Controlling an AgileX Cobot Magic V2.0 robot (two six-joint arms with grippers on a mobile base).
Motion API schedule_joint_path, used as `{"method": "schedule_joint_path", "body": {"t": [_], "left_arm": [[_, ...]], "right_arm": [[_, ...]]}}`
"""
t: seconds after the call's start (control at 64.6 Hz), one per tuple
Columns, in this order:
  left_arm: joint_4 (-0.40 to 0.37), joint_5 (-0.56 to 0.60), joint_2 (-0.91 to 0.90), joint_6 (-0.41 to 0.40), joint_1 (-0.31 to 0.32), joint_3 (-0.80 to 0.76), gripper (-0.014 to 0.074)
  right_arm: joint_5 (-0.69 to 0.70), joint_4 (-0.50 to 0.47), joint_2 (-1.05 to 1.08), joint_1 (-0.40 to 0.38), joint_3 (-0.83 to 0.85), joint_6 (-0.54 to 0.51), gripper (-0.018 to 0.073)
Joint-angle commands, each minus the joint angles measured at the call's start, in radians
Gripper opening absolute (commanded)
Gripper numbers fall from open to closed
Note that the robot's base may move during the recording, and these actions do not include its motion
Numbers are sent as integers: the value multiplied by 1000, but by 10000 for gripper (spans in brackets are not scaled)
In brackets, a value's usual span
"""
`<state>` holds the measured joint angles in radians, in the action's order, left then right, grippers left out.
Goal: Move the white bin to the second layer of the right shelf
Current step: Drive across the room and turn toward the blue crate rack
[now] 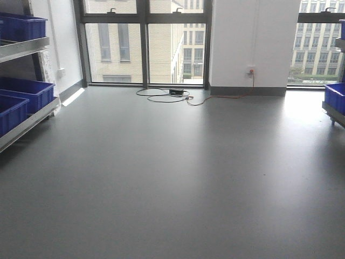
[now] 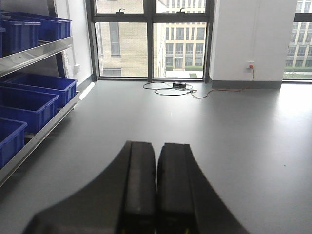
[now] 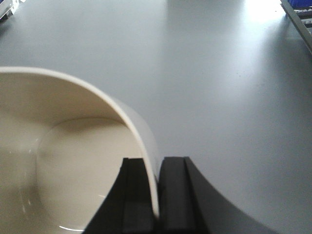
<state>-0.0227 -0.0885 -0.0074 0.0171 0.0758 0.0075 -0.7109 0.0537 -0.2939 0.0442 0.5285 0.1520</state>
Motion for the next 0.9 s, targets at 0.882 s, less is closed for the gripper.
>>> {"method": "schedule_joint_path", "body": {"t": [0.882], "left_arm": [[-6,79,-16,-5,4,37,85]], "right_arm": [[101,4,-7,-7,28,-2,48]]}}
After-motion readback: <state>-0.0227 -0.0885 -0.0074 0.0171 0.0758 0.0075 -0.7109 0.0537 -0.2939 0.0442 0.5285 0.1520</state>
